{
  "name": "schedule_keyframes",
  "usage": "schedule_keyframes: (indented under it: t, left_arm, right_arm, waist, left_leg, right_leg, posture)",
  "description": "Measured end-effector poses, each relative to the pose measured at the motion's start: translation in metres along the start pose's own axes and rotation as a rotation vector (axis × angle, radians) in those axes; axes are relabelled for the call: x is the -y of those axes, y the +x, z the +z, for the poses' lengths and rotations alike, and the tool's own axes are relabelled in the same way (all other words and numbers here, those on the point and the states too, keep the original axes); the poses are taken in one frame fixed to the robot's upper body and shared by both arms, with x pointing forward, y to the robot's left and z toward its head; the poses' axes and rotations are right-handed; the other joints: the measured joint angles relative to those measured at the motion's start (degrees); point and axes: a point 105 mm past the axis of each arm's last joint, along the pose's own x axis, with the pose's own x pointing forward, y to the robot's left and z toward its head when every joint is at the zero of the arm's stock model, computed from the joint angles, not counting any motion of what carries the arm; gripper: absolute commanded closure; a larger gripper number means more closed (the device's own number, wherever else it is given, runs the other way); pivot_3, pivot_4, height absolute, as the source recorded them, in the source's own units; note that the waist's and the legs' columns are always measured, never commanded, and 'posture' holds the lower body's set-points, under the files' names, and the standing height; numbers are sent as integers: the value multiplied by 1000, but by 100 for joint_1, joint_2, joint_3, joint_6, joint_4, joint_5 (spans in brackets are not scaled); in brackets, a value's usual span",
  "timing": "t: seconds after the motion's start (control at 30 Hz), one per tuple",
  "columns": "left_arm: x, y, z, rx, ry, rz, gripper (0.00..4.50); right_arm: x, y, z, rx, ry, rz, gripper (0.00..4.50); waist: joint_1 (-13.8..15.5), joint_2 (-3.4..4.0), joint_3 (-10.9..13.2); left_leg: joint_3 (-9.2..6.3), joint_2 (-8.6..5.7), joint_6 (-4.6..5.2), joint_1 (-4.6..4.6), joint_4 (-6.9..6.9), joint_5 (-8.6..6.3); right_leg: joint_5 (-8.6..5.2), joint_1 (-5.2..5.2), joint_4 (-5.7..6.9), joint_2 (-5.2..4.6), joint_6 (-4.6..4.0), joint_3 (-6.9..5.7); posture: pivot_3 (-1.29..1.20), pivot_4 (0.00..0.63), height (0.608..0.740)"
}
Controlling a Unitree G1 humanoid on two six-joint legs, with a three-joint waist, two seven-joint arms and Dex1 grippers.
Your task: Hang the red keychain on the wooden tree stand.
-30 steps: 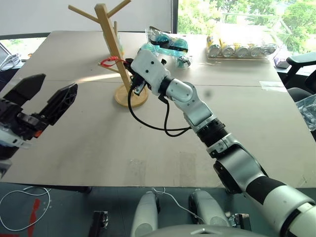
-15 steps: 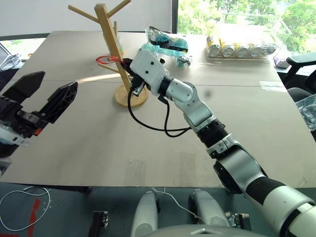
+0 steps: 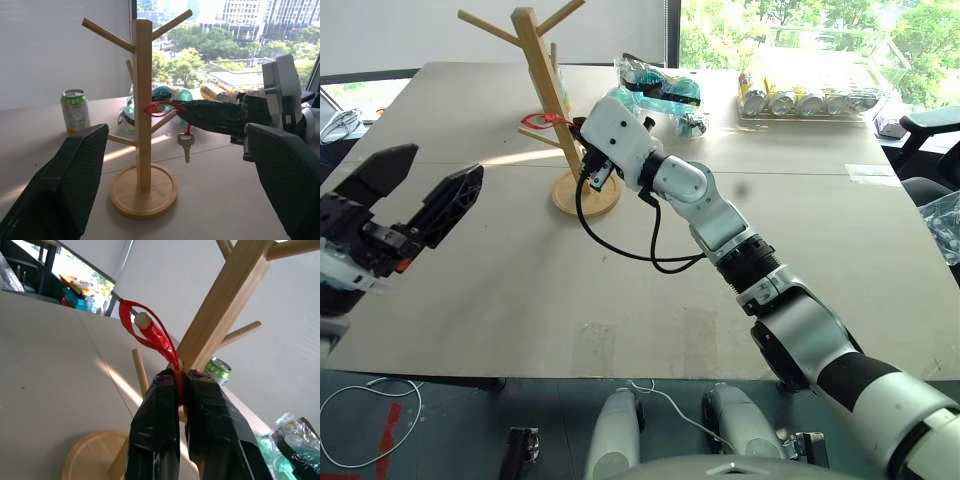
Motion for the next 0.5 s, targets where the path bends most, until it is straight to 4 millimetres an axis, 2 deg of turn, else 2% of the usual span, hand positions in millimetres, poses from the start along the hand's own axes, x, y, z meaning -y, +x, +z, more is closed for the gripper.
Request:
schedule_keyframes:
  t: [0.07,0.23,0.33,0.37,0.4,0.47,0.5]
  left_arm:
    - [0,0,0,0,0,-1,0]
    - [0,2,3,12,8,-2,0]
    - [-1,2,4,16,10,-1,0]
    - [-1,3,4,17,9,-3,0]
    - [-1,3,3,17,9,-3,0]
    - [-1,4,3,17,11,-3,0]
    - [-1,4,3,17,11,-4,0]
  right_arm:
    - [0,1,-2,-17,-2,2,4453]
    - [1,2,-24,-120,8,-20,4453]
    - [2,3,-26,-129,9,-23,4453]
    - [3,3,-25,-128,7,-25,3711]
    - [5,3,-24,-124,5,-29,3500]
    - [8,2,-23,-122,6,-35,2553]
    - [8,2,-24,-123,6,-32,2225]
  waist:
    - [0,0,0]
    - [0,1,1]
    - [-1,1,1]
    - [-1,1,1]
    - [-1,1,1]
    - [-2,0,1]
    - [-2,1,1]
  left_leg:
    - [0,0,0,0,0,0]
    - [0,0,0,-1,0,0]
    - [0,0,0,-2,0,0]
    - [-1,0,0,-1,-1,0]
    - [-1,0,0,-1,-1,0]
    - [-1,0,0,-1,-1,0]
    - [-1,0,0,-1,-1,0]
  right_leg:
    - [0,0,0,0,0,0]
    - [0,0,-1,0,0,-1]
    - [0,0,-1,0,0,-1]
    - [0,0,-1,0,0,-1]
    - [0,0,-1,0,0,-1]
    - [0,0,-1,0,0,-2]
    - [0,0,-1,0,0,-2]
  posture:
    - [0,150,732]
    - [0,150,732]
    - [0,150,732]
    - [0,150,732]
    - [0,150,732]
    - [0,150,732]
    - [0,150,732]
